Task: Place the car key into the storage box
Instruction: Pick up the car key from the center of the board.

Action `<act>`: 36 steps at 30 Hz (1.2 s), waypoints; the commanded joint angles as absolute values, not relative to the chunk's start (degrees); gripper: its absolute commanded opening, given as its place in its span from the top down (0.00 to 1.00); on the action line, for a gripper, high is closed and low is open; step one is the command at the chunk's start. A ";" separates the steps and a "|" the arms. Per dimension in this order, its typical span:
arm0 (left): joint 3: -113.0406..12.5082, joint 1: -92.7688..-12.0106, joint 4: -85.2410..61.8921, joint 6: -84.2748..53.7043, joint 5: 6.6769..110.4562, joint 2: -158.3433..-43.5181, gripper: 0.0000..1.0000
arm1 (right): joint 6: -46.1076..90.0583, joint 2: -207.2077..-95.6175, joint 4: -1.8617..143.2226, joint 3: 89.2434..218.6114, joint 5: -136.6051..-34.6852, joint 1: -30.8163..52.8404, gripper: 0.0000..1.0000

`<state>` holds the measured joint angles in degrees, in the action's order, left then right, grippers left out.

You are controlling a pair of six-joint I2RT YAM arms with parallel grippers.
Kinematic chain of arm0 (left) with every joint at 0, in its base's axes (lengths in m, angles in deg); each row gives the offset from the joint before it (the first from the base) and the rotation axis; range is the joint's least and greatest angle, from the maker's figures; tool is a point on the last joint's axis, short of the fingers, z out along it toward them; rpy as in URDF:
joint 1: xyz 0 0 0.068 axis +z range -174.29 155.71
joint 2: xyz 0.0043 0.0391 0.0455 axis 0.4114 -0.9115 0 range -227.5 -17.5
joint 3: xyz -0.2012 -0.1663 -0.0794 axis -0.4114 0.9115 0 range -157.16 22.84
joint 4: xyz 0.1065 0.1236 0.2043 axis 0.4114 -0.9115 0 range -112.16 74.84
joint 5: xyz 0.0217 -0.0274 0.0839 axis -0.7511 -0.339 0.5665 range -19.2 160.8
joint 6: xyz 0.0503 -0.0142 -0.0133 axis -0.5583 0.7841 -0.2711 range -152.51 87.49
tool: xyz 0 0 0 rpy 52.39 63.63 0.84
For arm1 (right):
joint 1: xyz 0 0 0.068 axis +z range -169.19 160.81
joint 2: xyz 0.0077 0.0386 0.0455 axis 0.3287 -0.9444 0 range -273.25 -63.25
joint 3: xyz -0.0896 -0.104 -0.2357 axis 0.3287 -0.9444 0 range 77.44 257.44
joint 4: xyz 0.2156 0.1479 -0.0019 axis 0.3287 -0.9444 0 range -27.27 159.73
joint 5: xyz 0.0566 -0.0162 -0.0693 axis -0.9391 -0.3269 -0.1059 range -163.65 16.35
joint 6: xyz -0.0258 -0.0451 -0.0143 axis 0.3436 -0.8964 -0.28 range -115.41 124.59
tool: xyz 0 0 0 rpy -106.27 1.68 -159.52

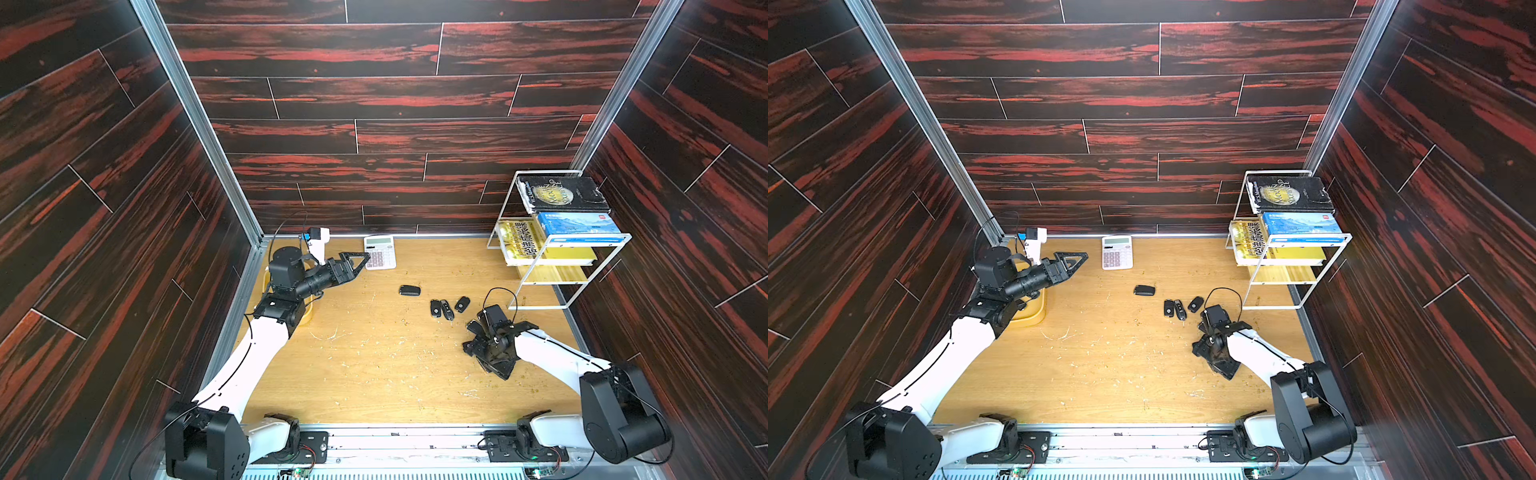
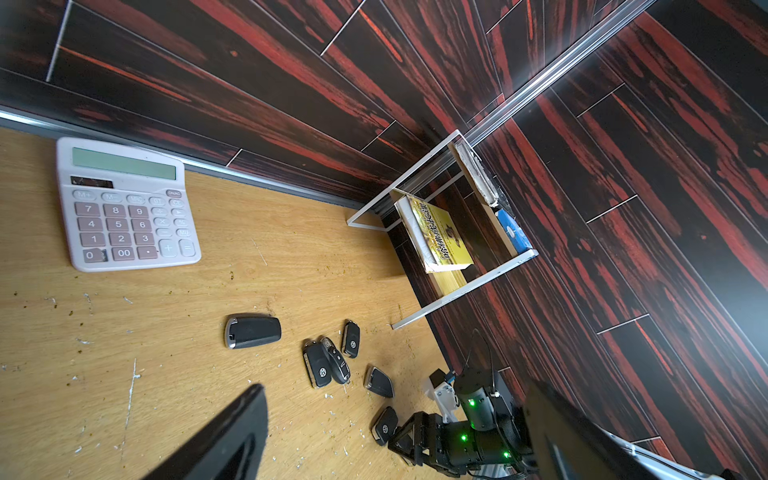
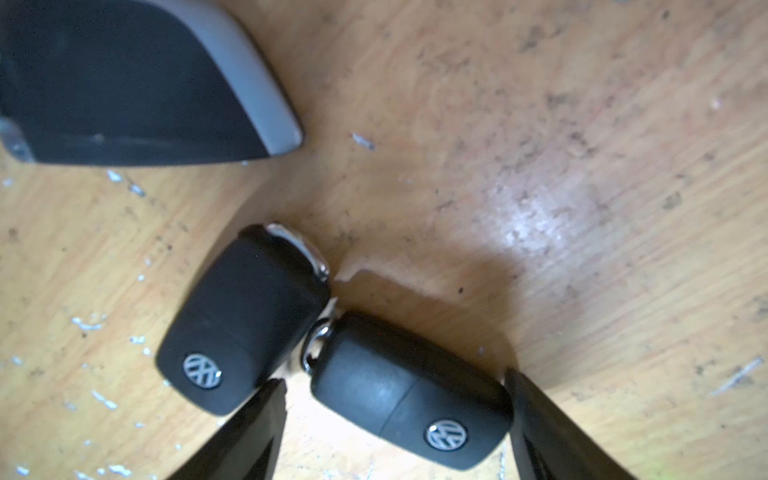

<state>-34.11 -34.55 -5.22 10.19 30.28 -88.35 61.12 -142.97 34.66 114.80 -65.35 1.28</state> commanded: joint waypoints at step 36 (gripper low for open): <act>-30.86 -34.77 0.05 11.62 29.03 -88.79 0.00 | 66.48 -153.82 31.17 111.45 -74.24 2.08 0.59</act>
